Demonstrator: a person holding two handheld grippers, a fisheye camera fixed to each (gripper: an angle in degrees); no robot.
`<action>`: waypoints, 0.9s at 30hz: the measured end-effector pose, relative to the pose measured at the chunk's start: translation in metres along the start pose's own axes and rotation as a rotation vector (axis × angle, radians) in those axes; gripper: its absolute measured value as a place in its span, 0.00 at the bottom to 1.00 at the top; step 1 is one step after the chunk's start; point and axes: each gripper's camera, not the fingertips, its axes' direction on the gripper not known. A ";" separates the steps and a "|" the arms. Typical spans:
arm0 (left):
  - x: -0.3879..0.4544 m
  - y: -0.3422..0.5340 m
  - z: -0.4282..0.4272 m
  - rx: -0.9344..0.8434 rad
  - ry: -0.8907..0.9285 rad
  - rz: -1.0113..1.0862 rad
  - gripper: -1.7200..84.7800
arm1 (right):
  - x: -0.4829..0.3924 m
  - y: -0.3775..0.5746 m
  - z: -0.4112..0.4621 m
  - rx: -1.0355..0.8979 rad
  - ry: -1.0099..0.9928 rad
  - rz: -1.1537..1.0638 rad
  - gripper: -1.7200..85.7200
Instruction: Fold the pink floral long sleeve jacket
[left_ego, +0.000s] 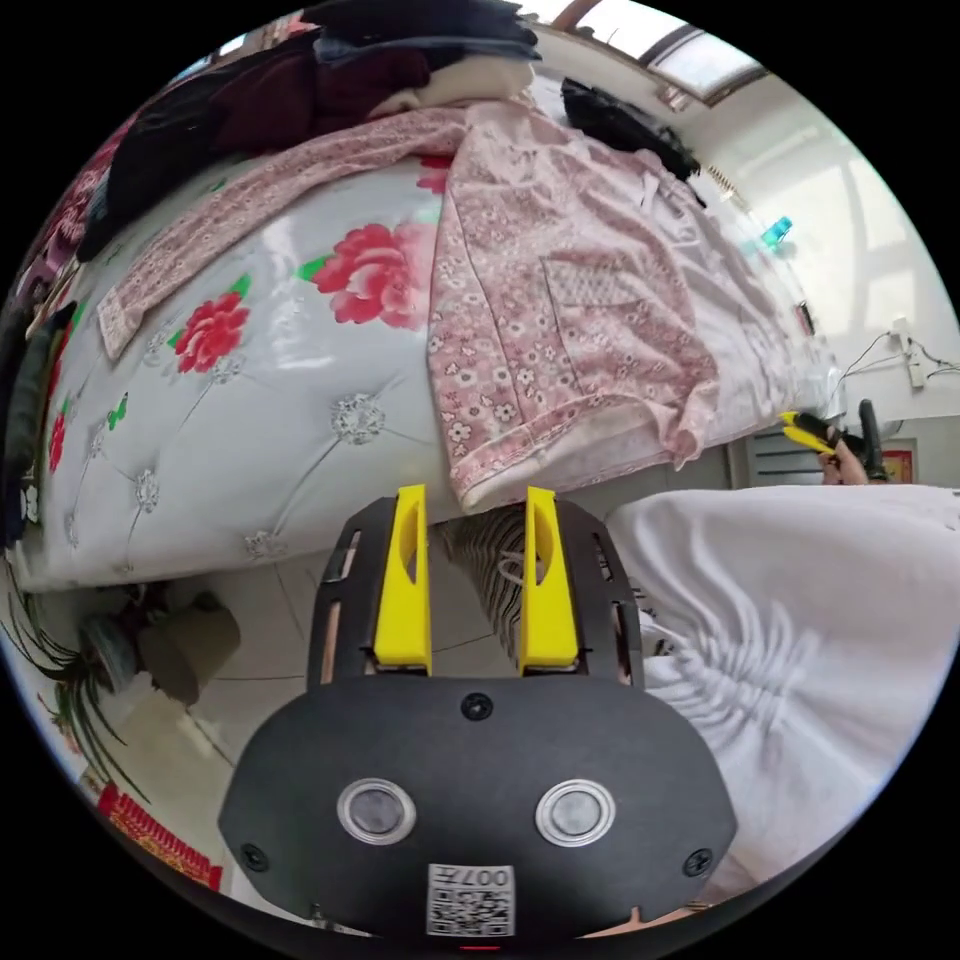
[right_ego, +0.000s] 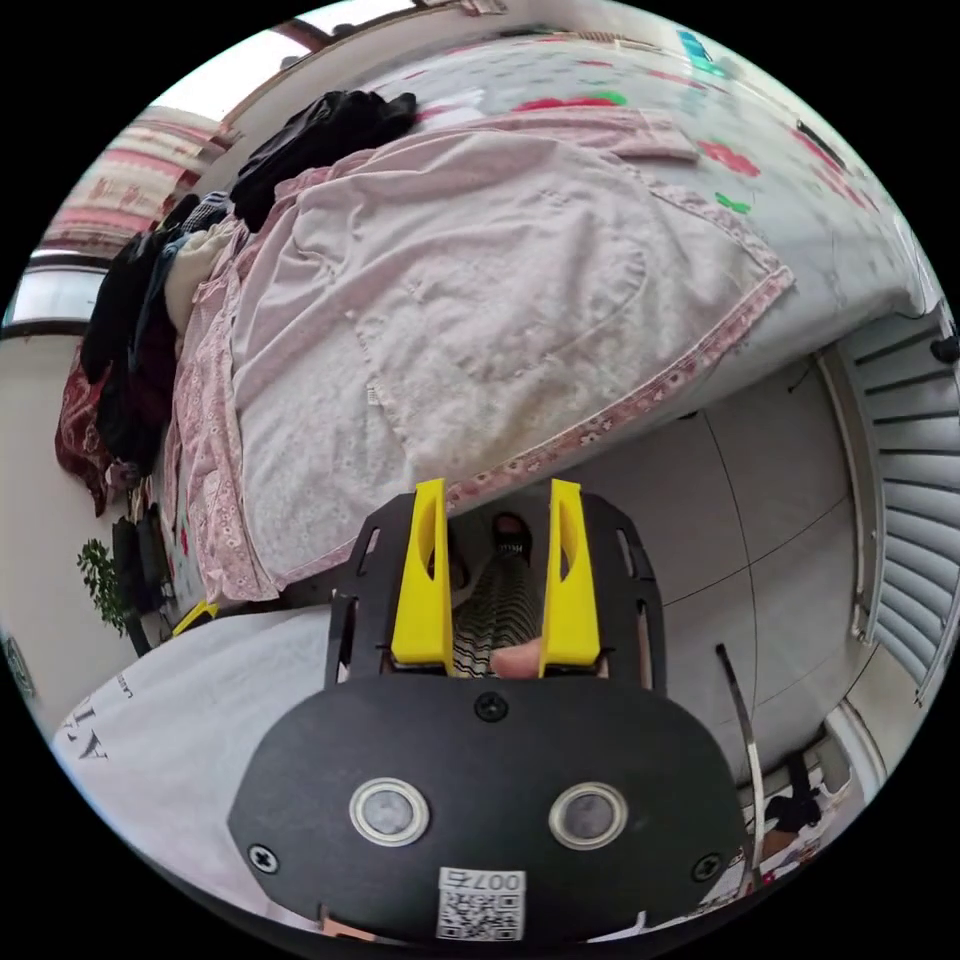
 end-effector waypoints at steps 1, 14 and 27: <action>0.008 -0.002 0.007 -0.011 -0.124 -0.012 0.10 | 0.001 -0.003 0.004 -0.009 -0.011 0.001 0.13; 0.016 0.065 0.005 0.081 0.016 -0.017 0.01 | 0.001 0.006 -0.052 -0.025 0.110 -0.261 0.03; 0.037 0.103 0.049 0.067 0.051 -0.022 0.01 | -0.143 0.065 -0.068 0.017 -0.018 -0.856 0.09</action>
